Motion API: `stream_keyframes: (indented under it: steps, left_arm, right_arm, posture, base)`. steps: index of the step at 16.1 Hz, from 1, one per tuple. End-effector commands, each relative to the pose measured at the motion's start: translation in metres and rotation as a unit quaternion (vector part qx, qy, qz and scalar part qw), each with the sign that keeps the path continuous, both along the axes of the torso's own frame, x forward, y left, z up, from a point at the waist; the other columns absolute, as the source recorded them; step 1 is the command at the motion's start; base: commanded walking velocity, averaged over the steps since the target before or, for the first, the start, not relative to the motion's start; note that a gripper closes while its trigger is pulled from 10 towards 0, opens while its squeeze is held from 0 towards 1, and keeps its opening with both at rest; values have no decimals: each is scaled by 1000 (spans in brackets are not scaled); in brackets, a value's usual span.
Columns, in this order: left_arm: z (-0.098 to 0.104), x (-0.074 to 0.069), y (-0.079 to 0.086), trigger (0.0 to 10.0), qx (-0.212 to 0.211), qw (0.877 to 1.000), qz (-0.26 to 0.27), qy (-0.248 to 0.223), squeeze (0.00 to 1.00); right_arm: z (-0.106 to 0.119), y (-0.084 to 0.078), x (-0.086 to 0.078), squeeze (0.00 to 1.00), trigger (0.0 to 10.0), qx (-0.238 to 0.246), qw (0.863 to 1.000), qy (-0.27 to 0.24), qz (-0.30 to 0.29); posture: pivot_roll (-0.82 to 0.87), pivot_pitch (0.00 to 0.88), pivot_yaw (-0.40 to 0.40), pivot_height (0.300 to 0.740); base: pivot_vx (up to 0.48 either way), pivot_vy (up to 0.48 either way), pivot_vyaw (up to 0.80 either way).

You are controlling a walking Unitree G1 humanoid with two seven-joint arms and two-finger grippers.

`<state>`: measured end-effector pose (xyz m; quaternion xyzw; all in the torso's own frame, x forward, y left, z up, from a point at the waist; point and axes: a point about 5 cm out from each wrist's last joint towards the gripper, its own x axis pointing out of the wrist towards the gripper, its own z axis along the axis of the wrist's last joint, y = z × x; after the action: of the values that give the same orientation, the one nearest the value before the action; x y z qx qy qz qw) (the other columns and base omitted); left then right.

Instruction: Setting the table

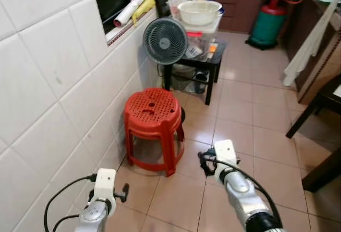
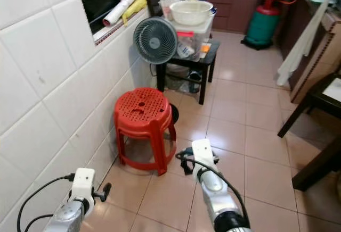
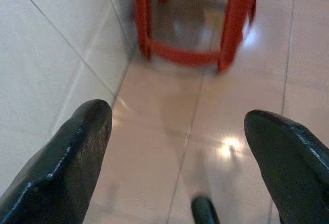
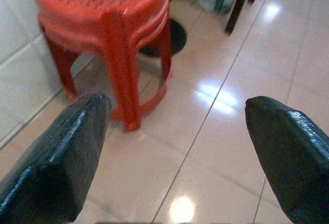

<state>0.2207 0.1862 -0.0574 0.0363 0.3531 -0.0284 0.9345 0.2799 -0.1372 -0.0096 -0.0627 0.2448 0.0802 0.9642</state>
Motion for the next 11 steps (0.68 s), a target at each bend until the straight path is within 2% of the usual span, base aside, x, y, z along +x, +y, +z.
stream_keyframes:
  steps: [1,2,3,6,11]
  left_arm:
    - [-5,-5,1,10000,3,999,-18,27,0]
    - [-7,-8,2,10000,15,998,-33,41,0]
    - [-12,-15,2,10000,9,998,-34,61,0]
    - [-21,-30,4,10000,46,993,-49,99,0]
    - [-26,-40,4,10000,56,990,-65,115,0]
  right_arm:
    - [-10,-1,-7,0,10000,2,1000,26,-13]
    - [-17,-2,-13,0,10000,-1,999,49,-16]
    - [-28,-6,-23,0,10000,-8,996,80,-26]
    - [-46,-23,-44,0,10000,-1,986,142,-82]
    - [-58,-31,-61,0,10000,-10,980,181,-83]
  posture:
    - [-120,0,19,740]
    - [-118,0,22,740]
    - [-116,0,24,740]
    - [-107,0,16,740]
    - [-104,0,8,740]
  base:
    - [0,0,0]
    - [0,0,0]
    - [0,0,0]
    - [0,0,0]
    - [0,0,0]
